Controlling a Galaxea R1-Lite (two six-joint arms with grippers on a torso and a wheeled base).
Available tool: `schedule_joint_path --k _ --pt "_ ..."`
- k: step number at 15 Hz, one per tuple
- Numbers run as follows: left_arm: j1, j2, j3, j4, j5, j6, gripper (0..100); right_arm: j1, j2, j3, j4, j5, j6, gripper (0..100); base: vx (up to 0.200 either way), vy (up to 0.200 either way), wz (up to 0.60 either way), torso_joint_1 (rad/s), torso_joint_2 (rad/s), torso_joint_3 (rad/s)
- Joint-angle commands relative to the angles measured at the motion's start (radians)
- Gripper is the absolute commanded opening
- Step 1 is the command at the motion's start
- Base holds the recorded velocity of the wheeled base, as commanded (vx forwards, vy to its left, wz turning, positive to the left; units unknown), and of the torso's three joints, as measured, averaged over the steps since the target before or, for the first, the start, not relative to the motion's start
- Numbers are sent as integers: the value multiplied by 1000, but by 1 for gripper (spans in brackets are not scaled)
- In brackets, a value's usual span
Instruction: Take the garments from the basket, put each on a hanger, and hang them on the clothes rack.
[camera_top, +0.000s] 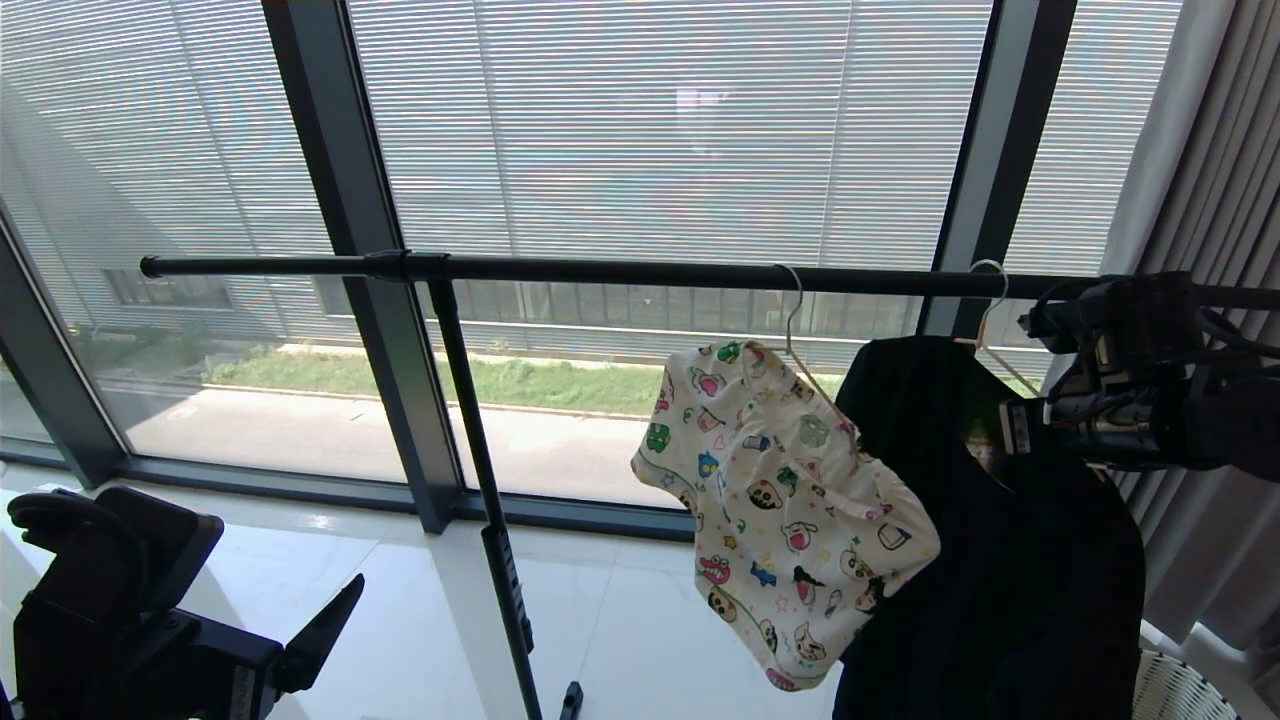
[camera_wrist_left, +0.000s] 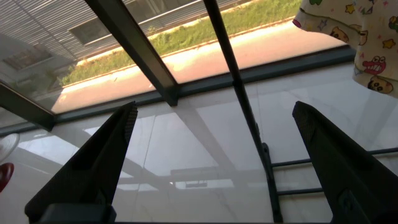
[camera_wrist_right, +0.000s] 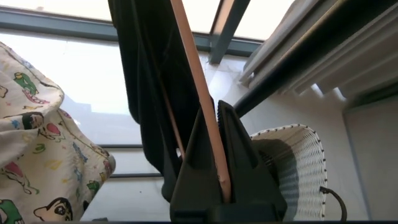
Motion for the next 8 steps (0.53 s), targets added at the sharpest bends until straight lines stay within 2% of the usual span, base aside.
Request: schedule_joint_path --k 1,2,3,6,8 --pt "0 1 -1 -1 0 0 100 6 5 7 1 1 0 0 0 0 0 0 0 0" --pt "0 1 -1 -1 0 0 100 9 2 14 2 1 2 0 0 0 0 0 0 0" --pt "0 1 -1 -1 1 0 100 11 1 22 2 1 3 100 0 0 0 0 0 0" --pt "0 1 -1 -1 0 0 100 11 -19 28 4 -4 5 100 0 0 0 0 0 0" --pt "0 -5 1 -1 0 0 100 11 -113 26 96 -4 6 100 0 0 0 0 0 0"
